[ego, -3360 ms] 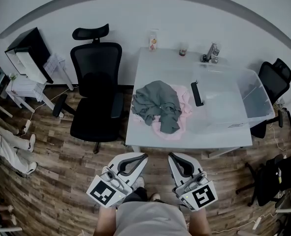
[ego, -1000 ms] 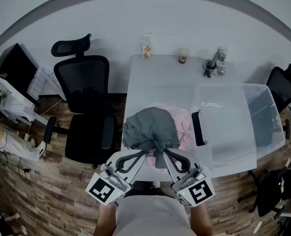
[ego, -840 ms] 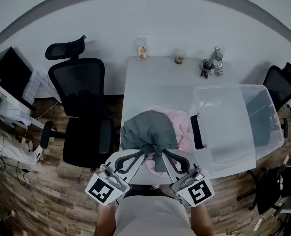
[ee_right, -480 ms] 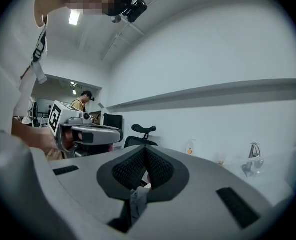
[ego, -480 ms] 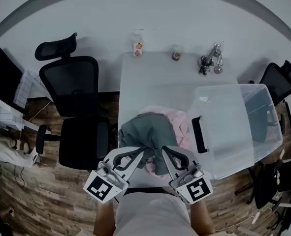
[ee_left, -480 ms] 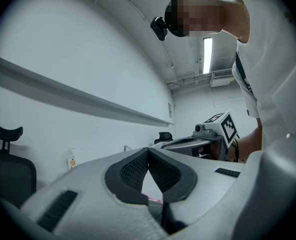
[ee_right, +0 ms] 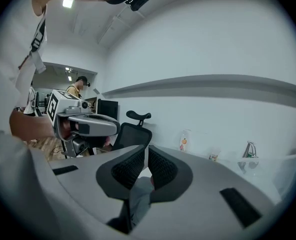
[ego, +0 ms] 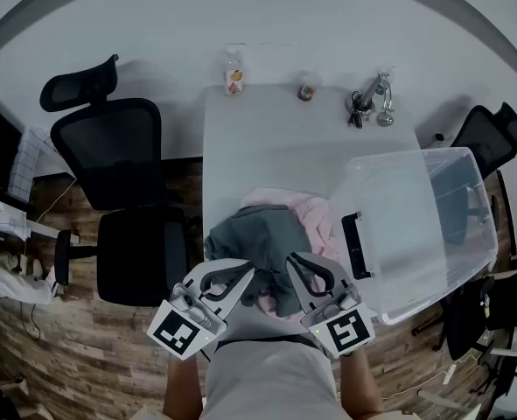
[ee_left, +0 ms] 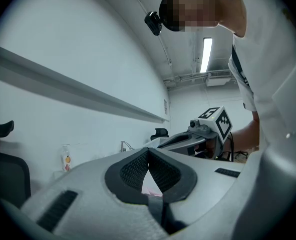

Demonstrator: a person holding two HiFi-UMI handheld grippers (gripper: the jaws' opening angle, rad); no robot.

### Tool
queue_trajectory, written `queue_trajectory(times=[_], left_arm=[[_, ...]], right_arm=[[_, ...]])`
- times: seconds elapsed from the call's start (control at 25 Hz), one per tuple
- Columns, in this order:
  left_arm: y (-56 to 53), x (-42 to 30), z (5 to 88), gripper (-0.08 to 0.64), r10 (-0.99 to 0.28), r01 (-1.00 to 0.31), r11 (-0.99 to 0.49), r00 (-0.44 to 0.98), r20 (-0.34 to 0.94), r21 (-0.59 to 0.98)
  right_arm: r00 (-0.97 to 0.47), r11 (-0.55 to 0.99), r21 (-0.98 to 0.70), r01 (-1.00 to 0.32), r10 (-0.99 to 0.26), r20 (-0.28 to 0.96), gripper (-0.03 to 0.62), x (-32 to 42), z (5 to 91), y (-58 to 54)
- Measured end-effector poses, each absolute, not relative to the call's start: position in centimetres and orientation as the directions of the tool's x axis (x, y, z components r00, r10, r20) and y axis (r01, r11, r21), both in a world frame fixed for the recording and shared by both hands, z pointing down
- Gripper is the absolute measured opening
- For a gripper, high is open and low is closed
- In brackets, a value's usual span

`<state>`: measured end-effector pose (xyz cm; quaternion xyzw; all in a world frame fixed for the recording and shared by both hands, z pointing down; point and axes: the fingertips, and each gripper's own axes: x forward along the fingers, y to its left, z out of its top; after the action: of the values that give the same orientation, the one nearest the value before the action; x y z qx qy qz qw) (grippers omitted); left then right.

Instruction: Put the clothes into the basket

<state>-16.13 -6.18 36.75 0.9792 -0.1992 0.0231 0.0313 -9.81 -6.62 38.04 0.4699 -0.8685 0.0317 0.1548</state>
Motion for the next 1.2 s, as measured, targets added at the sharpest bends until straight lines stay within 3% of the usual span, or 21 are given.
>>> queue_trajectory(times=[0.16,0.6,1.2], left_arm=[[-7.2,-15.9,37.3,0.005,-0.365,-0.368,-0.928,0.929,0.064,0.052],[-8.4,-14.2,38.8,0.003,-0.386,-0.392,-0.919,0.915,0.114,0.034],[-9.5,-13.6,41.1,0.003,-0.417,-0.426,-0.904,0.898,0.140,0.039]], right_arm=[[-0.504,0.566,0.106,-0.818,-0.793,0.344,0.023,-10.0,39.0,-7.6],[-0.501,0.649,0.233,-0.724,-0.727,0.469,0.142,-9.1,43.0,-9.6],[-0.510,0.770,0.234,-0.593,-0.585,0.631,0.306,-10.2,49.4,-11.2]])
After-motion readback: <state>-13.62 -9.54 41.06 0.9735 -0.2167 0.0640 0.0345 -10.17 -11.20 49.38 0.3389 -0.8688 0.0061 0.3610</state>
